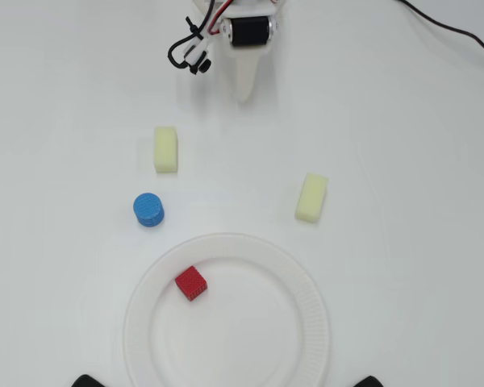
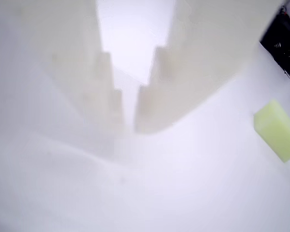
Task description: Grasp a red block and put it in the dish.
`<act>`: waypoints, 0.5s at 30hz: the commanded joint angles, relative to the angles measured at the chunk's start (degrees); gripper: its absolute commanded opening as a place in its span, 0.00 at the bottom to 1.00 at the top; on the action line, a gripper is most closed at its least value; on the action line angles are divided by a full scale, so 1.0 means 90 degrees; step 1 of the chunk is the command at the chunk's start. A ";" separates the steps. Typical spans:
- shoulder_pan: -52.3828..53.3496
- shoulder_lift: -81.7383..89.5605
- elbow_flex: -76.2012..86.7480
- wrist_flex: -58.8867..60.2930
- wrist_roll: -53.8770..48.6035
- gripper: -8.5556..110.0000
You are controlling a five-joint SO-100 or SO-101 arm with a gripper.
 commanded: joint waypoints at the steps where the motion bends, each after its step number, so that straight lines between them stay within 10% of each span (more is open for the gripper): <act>1: -0.0059 0.1152 0.0615 0.0527 0.0029 0.07; 15: -0.0029 0.1152 0.0615 0.0537 0.0127 0.07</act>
